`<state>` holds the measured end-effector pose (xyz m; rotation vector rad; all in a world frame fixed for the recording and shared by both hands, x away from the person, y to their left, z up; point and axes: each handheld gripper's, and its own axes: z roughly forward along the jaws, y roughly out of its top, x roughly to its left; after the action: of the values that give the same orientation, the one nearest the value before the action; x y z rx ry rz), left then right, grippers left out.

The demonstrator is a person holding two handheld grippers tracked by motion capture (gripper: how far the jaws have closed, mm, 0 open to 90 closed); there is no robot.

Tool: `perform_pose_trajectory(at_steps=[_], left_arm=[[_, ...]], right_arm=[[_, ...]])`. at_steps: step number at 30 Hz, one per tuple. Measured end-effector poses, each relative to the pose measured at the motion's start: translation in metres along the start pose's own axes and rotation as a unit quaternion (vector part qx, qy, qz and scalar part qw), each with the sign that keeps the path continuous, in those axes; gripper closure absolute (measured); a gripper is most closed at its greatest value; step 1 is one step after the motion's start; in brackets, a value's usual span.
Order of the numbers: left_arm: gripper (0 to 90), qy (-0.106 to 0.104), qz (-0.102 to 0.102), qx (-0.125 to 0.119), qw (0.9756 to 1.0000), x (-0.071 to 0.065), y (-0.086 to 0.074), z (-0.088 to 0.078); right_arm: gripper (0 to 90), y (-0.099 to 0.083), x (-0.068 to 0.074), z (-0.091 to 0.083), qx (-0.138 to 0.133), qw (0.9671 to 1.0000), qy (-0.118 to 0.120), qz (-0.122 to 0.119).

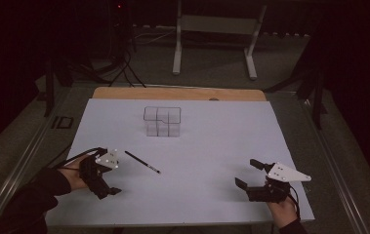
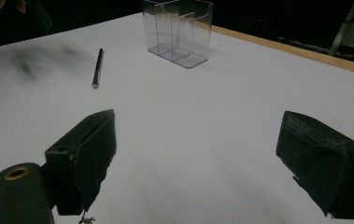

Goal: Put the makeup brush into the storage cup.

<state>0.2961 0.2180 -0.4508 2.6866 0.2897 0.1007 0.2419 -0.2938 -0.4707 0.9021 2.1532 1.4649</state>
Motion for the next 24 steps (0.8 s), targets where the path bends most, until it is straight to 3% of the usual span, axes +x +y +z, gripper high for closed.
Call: perform_pose_trajectory(at_steps=[2,6,8,10,12,15,18,24], left_arm=[[5.5,-0.003,0.010,0.011,0.9999,0.000,0.002,0.001],[5.6,-0.020,0.009,0.014,0.9997,0.002,0.005,0.003],[5.5,-0.026,0.004,0.033,0.9991,0.000,0.008,0.004],[2.3,0.009,0.003,0.066,0.9978,-0.005,0.012,0.007],[2.5,-0.024,-0.009,0.085,0.9960,-0.002,0.014,0.009],[2.5,-0.019,-0.007,0.094,0.9954,-0.001,0.018,0.012],[2.6,-0.008,0.015,0.101,0.9948,-0.001,0.024,0.015],[2.6,0.015,0.034,0.089,0.9953,0.003,0.032,0.018]], right_arm=[[12.2,0.000,0.000,0.000,0.000,1.0000,0.000,0.001],[12.2,0.000,0.000,0.000,0.000,1.0000,0.001,0.001],[12.2,0.000,0.000,0.000,0.000,1.0000,0.001,0.001],[12.2,0.000,0.000,0.000,0.001,1.0000,0.001,0.003],[12.2,0.000,0.000,0.001,0.002,1.0000,0.001,0.003],[12.2,-0.001,0.000,0.001,0.002,1.0000,0.001,0.003],[12.3,-0.001,0.000,0.001,0.002,1.0000,0.002,0.002],[12.3,-0.001,-0.001,0.002,0.003,1.0000,0.002,0.002]])
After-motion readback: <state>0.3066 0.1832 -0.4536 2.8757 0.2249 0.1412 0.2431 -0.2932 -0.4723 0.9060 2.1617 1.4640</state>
